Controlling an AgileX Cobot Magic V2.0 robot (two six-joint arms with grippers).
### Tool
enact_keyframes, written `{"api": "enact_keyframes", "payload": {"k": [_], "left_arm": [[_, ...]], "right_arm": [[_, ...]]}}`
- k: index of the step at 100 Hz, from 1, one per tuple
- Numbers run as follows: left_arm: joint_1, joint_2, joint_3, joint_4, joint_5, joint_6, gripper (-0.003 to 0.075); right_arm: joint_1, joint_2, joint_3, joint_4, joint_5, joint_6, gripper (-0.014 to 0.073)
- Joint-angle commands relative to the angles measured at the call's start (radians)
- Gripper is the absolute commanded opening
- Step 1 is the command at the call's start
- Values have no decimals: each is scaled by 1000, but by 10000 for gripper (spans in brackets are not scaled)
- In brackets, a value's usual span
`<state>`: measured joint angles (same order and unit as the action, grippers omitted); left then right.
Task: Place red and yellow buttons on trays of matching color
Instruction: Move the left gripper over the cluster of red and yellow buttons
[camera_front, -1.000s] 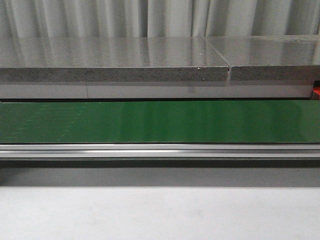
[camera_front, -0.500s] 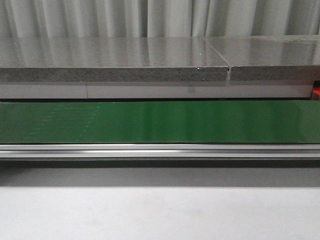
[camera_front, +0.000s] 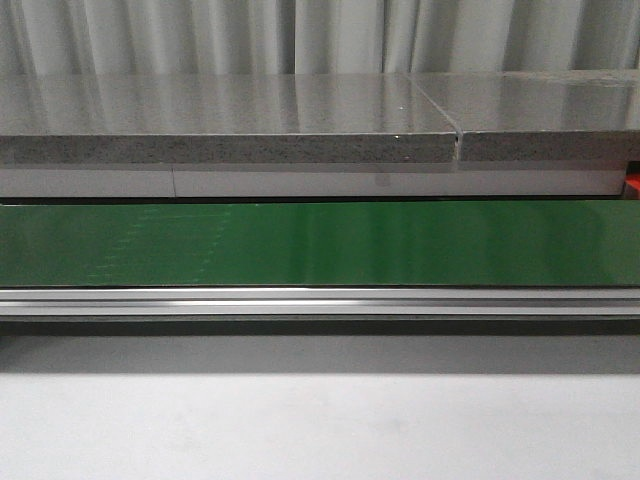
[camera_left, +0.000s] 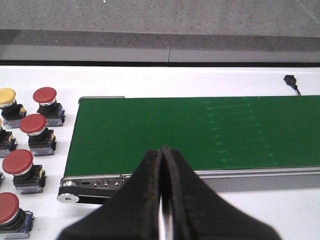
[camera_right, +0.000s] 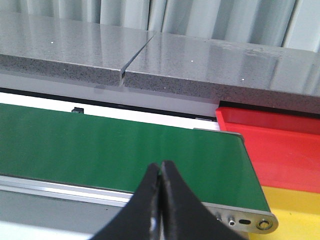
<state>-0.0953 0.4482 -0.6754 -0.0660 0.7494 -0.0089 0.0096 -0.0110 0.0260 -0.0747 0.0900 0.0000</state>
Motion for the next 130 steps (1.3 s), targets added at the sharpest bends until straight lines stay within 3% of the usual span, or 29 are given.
{"api": "enact_keyframes", "payload": {"k": [1,21,28,35,52,60,74,91,130], "left_arm": [[-3,26,-38,-17,-61,-8,-19],[-3,37,-38,-10,-58,-8,-17],[-3,37,-38,-10,-50,-6,19],[-3,37,-38,-10,-38,-6,125],[-3,37,-38,-10,-16,-6,541],[-3,37,-36,-10,-2,-8,643],[-3,39,-36,25,26,-152,652],[-2,91,-36,270,76,-461,652],[-2,331,-36,548,68,-778,652]], "right_arm": [[1,-14,-9,0,-81,0,-67],[1,-14,-9,0,-81,0,-67],[1,-14,-9,0,-81,0,-67],[1,-14,-9,0,-81,0,-67],[1,-14,-9,0,-81,0,-67],[1,-14,-9,0,-81,0,-67],[1,-14,-9,0,-81,0,-67],[1,-14,-9,0,-81,0,-67],[1,-14,-9,0,-81,0,-67]]}}
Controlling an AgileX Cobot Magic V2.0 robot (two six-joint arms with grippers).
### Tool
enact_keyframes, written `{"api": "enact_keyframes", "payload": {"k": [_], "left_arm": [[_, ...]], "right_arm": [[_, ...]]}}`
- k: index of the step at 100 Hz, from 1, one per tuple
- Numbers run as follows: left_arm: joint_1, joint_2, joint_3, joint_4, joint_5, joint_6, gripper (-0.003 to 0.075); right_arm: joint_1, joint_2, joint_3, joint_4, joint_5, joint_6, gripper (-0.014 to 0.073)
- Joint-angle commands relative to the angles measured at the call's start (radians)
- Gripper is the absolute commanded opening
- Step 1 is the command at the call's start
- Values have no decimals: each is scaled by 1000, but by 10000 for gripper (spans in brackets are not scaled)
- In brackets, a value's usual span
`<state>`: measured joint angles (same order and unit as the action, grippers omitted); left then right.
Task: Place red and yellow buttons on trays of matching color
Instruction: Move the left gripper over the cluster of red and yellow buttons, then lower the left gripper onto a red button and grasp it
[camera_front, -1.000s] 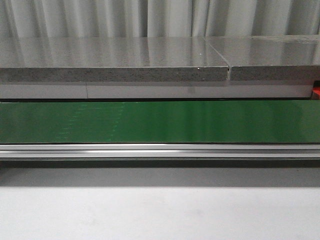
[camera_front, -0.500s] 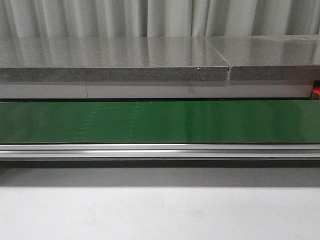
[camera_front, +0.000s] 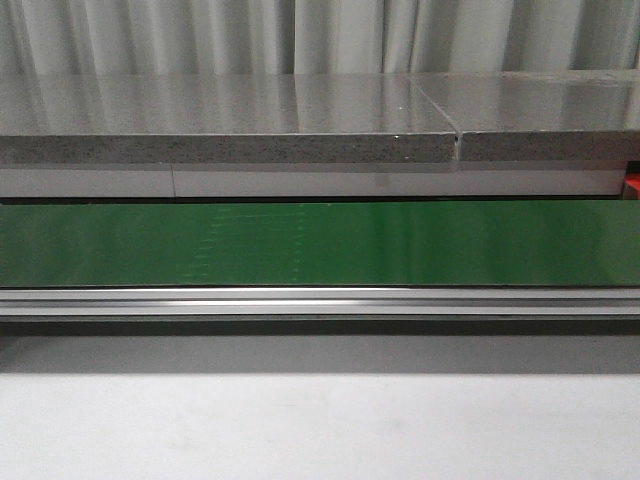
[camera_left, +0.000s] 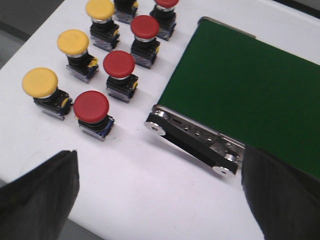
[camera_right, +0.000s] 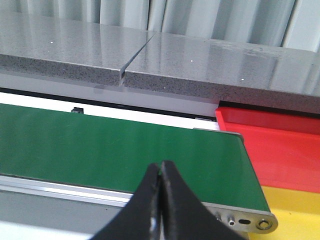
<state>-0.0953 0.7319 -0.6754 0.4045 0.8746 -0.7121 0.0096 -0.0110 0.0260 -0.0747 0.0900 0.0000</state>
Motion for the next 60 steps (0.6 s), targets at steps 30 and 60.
{"api": "enact_keyframes", "payload": {"k": [30,60], "left_arm": [[93,228,-36,111,-96,-145,652],[302,347,-36,41,-186,-51,652]], "right_arm": [[1,-14,-9,0,-81,0,-67],[1,-14,-9,0,-81,0,-67]]}}
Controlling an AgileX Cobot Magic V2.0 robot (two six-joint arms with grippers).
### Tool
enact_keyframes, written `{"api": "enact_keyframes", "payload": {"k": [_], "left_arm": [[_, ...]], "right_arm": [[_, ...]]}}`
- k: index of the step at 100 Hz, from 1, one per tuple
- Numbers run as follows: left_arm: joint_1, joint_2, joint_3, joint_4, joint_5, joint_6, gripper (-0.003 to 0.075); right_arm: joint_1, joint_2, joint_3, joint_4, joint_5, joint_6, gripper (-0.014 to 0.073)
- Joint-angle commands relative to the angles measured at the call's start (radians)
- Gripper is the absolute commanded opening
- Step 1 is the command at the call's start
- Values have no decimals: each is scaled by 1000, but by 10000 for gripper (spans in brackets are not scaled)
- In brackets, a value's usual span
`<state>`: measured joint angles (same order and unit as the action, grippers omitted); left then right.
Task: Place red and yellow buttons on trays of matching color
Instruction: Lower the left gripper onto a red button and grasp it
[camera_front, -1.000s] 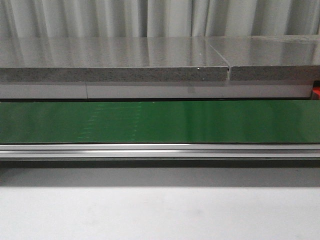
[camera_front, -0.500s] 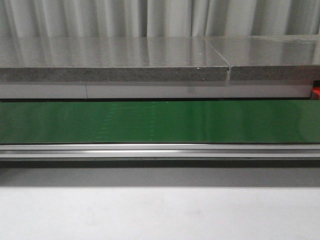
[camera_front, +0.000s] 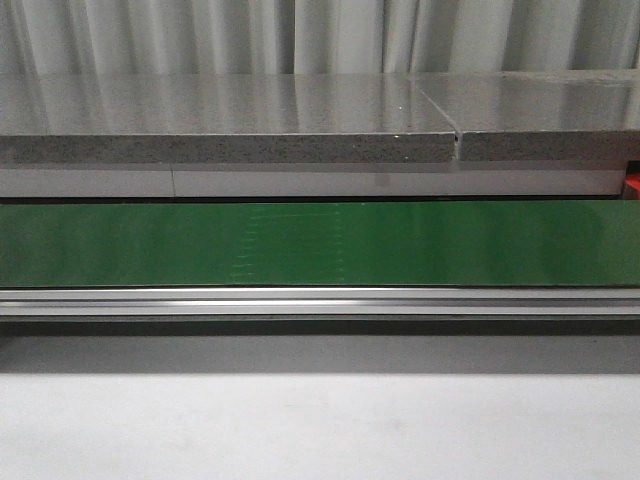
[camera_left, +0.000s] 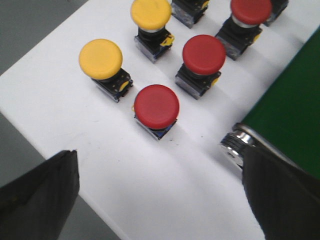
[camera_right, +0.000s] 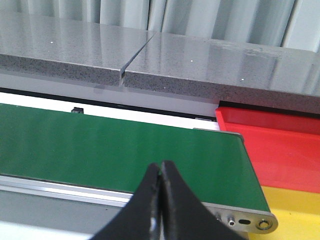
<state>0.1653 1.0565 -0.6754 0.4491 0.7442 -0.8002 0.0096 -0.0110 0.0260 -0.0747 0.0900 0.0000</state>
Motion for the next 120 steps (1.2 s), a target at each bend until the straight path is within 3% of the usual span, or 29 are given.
{"api": "enact_keyframes", "payload": {"k": [1,31,54,120], "left_arm": [[49,26,-36,-4,-55,37,652],[169,186,-38,-28,-135,114,652],[173,313,-109,-111,-157,205,652],[197,410,-171,-99,-135,211,652]], "right_arm": [[1,-14,-9,0,-81,0,-67],[1,-14,-9,0,-81,0,-67],[1,-14,-9,0,-81,0,-67],[1,-14,-9,0,-81,0,-67]]}}
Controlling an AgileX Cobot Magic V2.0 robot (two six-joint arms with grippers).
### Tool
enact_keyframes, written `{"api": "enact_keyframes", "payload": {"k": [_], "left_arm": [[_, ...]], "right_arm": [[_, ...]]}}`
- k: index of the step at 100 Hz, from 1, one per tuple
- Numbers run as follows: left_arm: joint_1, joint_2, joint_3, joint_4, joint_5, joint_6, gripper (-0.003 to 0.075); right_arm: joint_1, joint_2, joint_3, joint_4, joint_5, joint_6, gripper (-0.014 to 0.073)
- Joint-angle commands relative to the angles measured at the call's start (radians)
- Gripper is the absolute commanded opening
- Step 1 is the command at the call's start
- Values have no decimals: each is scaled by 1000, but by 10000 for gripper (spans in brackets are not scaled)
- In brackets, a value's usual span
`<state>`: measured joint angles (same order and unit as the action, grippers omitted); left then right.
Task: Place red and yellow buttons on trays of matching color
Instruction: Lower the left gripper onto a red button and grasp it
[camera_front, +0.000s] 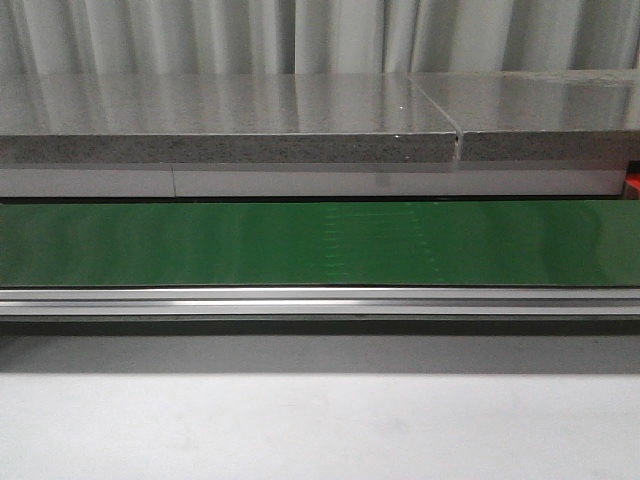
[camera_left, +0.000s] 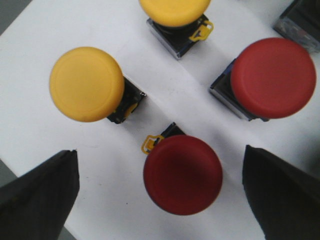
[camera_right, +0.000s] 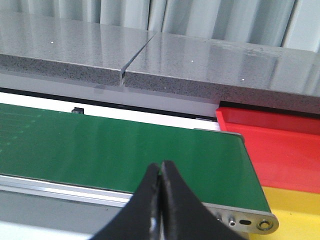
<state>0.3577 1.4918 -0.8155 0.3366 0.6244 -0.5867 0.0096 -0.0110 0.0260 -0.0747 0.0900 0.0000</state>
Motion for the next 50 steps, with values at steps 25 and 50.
{"api": "enact_keyframes", "payload": {"k": [25,50], "left_arm": [[4,-24,-31,13,-12,-2,527],[4,-24,-31,13,-8,0,184]], "right_arm": [[1,-14,-9,0,-81,0,-67],[1,-14,-9,0,-81,0,-67]]}}
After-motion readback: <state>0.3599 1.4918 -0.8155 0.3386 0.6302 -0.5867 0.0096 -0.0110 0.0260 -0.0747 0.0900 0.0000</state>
